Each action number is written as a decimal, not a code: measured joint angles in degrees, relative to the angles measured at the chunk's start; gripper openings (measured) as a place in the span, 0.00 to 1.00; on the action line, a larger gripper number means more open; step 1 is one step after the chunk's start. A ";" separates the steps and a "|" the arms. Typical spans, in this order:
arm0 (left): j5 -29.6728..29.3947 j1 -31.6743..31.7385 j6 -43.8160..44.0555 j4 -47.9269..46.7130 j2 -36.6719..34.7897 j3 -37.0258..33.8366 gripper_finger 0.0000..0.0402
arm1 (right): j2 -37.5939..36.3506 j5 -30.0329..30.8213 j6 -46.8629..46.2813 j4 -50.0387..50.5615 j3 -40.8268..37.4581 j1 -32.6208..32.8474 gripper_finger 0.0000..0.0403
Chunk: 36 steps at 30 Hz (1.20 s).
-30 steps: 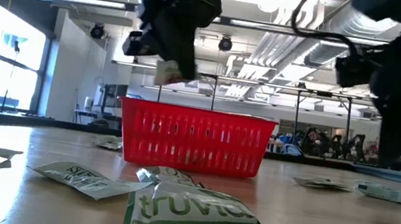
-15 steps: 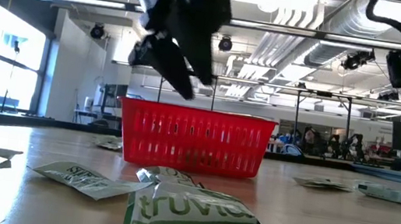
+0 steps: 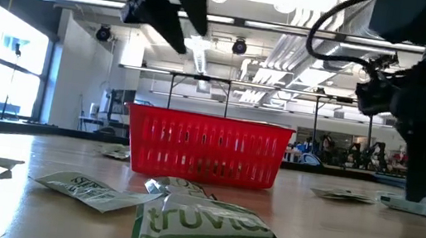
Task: Pick and place Stevia / Truvia into bins
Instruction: Put the green stevia packet into the red bin
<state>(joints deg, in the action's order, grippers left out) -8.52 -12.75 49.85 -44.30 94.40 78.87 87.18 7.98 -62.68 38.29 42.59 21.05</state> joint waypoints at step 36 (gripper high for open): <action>-14.26 -20.07 33.02 -23.89 -22.62 -13.26 0.35 | 10.17 -7.25 23.00 -10.91 27.35 -10.53 0.07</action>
<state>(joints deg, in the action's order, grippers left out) -22.78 -32.82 82.87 -68.19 71.78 65.61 97.36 0.72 -39.69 27.39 69.93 10.52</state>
